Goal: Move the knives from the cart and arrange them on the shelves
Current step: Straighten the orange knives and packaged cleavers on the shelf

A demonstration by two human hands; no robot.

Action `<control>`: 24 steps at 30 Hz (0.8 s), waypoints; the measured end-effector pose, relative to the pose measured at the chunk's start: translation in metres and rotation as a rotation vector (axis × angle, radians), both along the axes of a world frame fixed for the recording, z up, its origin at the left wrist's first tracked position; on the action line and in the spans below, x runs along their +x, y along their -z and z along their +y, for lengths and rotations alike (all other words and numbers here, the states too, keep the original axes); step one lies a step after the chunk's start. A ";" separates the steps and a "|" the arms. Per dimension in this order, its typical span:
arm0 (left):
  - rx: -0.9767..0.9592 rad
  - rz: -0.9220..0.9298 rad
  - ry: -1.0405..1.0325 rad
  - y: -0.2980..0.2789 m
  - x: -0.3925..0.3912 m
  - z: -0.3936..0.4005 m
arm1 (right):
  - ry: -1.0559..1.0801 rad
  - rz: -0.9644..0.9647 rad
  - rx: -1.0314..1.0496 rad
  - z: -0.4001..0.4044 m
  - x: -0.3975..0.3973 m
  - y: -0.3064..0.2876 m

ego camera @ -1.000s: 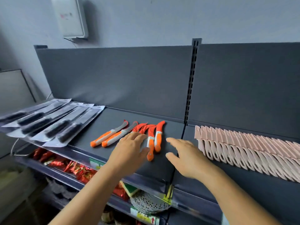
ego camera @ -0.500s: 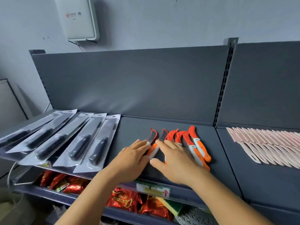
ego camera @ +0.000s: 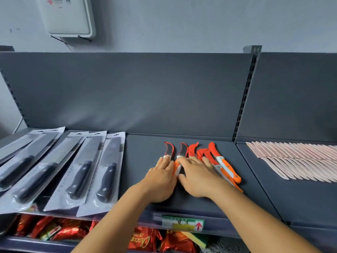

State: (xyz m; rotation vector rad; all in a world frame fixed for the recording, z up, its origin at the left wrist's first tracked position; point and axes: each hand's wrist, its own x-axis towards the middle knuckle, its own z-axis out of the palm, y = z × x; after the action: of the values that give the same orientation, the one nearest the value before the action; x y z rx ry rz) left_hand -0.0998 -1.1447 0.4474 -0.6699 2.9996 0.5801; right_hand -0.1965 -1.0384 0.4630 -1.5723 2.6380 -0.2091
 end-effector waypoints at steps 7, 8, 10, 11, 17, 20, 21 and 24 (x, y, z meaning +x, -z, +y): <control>0.002 0.010 -0.044 0.004 -0.022 -0.005 | -0.008 -0.073 -0.034 -0.003 -0.020 0.002; -0.026 0.016 -0.045 0.005 -0.023 -0.006 | -0.006 -0.073 -0.056 0.000 -0.021 -0.001; -0.123 0.072 -0.020 0.005 -0.023 -0.006 | 0.045 -0.032 -0.097 0.011 -0.023 -0.007; -0.161 0.121 0.017 0.004 -0.023 -0.004 | 0.085 -0.001 -0.095 0.018 -0.024 -0.009; -0.134 0.194 0.208 -0.003 -0.041 0.033 | 0.185 -0.029 0.063 0.045 -0.025 -0.005; -0.143 0.115 0.136 -0.002 -0.054 0.042 | 0.222 -0.014 0.061 0.051 -0.034 -0.006; -0.178 0.093 0.101 -0.002 -0.057 0.044 | 0.243 -0.005 0.059 0.053 -0.038 -0.006; -0.284 0.068 0.017 -0.004 -0.062 0.052 | 0.289 0.020 0.065 0.056 -0.045 -0.004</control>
State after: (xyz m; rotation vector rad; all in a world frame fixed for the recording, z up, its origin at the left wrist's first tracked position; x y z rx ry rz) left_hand -0.1616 -1.0929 0.4515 -0.6456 3.1808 0.1791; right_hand -0.2412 -0.9824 0.4670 -1.1757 2.8467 -0.1205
